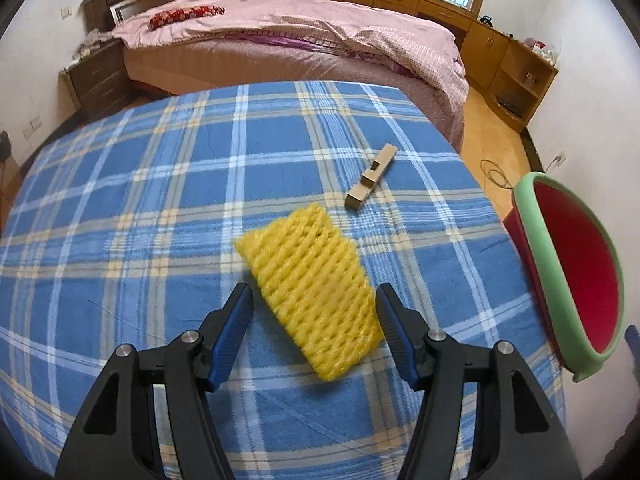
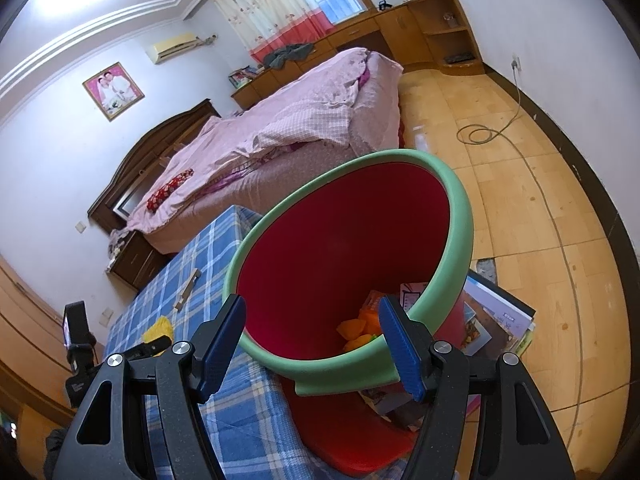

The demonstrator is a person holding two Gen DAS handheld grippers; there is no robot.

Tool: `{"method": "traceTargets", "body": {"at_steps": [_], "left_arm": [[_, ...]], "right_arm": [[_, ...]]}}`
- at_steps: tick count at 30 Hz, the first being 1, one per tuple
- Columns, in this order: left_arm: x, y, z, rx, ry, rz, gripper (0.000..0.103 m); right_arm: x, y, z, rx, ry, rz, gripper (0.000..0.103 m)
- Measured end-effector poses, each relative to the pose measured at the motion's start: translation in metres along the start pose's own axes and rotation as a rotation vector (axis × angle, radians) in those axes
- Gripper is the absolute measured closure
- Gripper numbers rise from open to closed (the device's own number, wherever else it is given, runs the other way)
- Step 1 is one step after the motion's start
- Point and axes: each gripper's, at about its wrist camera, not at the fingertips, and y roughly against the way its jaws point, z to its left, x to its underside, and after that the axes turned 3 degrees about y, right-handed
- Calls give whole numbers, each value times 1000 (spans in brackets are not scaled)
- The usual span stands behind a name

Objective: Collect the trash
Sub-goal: 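Move the left tool to the yellow foam net and grasp it, then grasp the small wooden piece with the right tool while the left tool holds the foam net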

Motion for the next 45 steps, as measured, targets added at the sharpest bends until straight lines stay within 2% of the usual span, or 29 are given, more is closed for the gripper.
{"method": "traceTargets", "body": {"at_steps": [4, 6, 8, 9, 11, 13, 20, 29, 40, 43, 45], "left_arm": [[0, 0, -2, 10, -8, 1, 40], [1, 1, -2, 30, -14, -2, 46], [1, 2, -3, 63, -19, 0, 65], [1, 3, -3, 89, -17, 5, 69], [1, 3, -4, 135, -18, 17, 86], [2, 6, -5, 164, -24, 21, 91], [-2, 31, 8, 200, -35, -22, 92], [-22, 55, 67, 162, 34, -84, 92], [-26, 46, 133, 187, 155, -131, 92], [-25, 41, 141, 191, 175, -139, 92], [-23, 39, 146, 194, 185, -148, 92]], "right_arm": [[2, 1, 3, -5, 6, 3, 33], [2, 2, 7, -8, 10, 5, 33], [3, 4, 12, -9, 18, 8, 33], [4, 5, 15, -9, 21, 9, 33], [5, 6, 20, -11, 29, 12, 33], [6, 7, 26, -11, 37, 15, 33], [8, 6, 52, -19, 84, 38, 33], [10, -9, 110, -35, 170, 55, 33], [19, -74, 180, -50, 238, 134, 33], [19, -93, 195, -45, 260, 153, 42], [19, -109, 203, -43, 271, 170, 43]]}}
